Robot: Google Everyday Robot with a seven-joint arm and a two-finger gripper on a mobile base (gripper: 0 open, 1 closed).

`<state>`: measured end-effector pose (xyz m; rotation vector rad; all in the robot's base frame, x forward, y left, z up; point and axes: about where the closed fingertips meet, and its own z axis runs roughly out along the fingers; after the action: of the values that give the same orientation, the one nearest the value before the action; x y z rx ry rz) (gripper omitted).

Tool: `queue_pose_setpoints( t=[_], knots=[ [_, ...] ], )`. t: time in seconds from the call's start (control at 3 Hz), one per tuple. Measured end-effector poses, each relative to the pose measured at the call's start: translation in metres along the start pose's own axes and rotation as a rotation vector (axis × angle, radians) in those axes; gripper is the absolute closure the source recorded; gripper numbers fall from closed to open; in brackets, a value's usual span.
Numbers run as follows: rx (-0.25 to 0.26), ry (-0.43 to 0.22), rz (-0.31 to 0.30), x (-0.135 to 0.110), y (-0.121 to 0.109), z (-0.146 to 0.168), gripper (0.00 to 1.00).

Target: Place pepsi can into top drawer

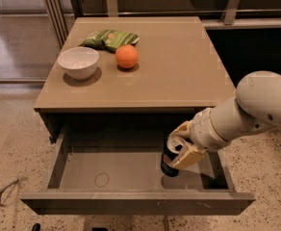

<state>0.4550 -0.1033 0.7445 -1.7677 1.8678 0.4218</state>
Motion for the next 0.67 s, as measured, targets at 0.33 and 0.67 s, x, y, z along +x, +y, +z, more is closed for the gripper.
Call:
queue_pose_setpoints(
  t=[0.33, 0.67],
  knots=[
    [0.007, -0.004, -0.037, 0.007, 0.000, 0.033, 1.00],
    [0.001, 0.002, -0.055, 0.017, 0.000, 0.060, 1.00]
  ],
)
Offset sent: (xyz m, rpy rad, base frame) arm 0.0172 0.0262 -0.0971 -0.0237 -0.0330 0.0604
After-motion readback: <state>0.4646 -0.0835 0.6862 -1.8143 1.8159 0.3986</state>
